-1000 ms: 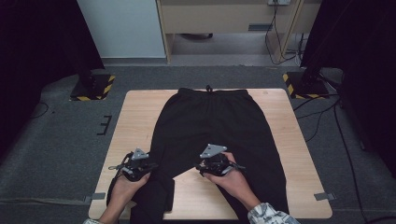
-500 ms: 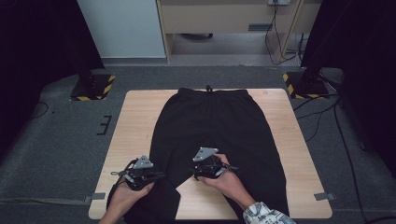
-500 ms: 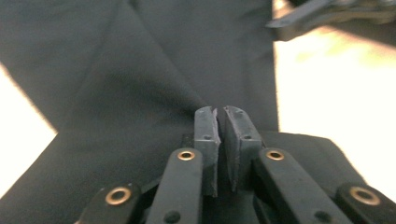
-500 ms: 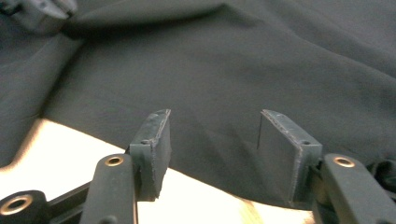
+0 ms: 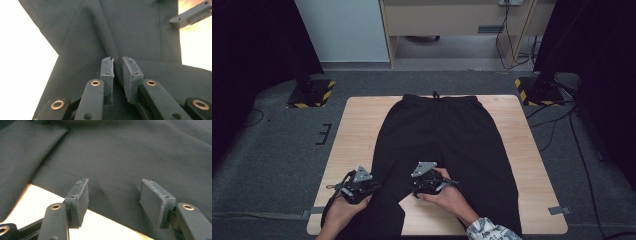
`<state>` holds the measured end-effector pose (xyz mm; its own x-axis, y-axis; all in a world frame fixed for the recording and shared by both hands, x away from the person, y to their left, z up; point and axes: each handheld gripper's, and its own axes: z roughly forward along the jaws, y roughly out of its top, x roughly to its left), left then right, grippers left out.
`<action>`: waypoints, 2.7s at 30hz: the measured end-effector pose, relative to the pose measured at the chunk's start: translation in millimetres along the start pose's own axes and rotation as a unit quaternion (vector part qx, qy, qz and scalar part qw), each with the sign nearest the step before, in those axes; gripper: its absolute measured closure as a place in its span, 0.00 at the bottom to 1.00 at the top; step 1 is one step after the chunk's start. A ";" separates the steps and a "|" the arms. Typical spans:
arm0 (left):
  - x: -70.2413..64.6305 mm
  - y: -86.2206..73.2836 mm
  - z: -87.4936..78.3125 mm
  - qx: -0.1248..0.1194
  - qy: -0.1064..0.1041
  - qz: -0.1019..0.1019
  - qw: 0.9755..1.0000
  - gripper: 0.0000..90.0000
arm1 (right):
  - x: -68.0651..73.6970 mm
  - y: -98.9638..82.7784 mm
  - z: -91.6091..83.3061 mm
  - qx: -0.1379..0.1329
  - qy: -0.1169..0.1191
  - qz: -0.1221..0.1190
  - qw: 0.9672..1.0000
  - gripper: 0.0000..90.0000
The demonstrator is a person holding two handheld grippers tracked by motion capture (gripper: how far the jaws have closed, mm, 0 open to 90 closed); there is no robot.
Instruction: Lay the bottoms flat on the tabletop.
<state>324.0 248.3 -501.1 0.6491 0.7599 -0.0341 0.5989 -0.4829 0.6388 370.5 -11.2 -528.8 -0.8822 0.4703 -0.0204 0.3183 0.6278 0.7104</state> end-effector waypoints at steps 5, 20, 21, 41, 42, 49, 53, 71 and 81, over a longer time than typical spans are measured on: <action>-1.2 1.6 -2.1 -0.024 -0.010 0.001 1.000 0.79 | 1.5 0.4 0.4 -0.003 0.007 0.005 1.000 0.59; 54.1 25.3 14.0 -0.046 0.087 -0.035 0.995 0.51 | -14.9 -8.3 -9.6 -0.002 0.002 0.017 1.000 0.96; 60.6 28.4 20.3 -0.050 0.084 -0.046 0.994 0.50 | -15.9 -9.6 -10.7 -0.002 0.003 0.020 1.000 0.96; 85.4 40.7 60.7 -0.029 0.076 -0.060 0.995 0.56 | -12.1 -8.6 -10.7 -0.003 -0.015 0.019 1.000 0.75; 82.8 41.6 60.6 -0.029 0.072 -0.056 0.995 0.63 | -10.6 -7.5 -12.7 -0.007 -0.019 0.026 0.999 0.69; 76.1 47.9 61.2 -0.011 0.062 -0.037 0.997 0.96 | -1.1 -6.3 -18.3 -0.021 -0.012 0.026 0.999 0.57; 78.4 49.3 61.1 -0.007 0.065 -0.035 0.997 0.98 | 1.9 -7.1 -17.5 -0.019 -0.011 0.026 0.999 0.56; 124.7 72.1 66.2 -0.022 0.080 -0.012 0.996 0.98 | 5.8 -6.6 -5.0 -0.015 -0.020 0.034 0.999 0.69; 130.3 59.8 65.6 -0.015 0.094 -0.029 0.995 0.98 | 1.2 -10.4 -13.1 -0.001 -0.023 0.020 1.000 0.98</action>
<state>475.2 289.8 -517.8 0.5134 0.8552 0.0706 0.6168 -0.4249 0.6626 361.6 -25.3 -526.9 -0.8521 0.5229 -0.0244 0.3523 0.6074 0.7120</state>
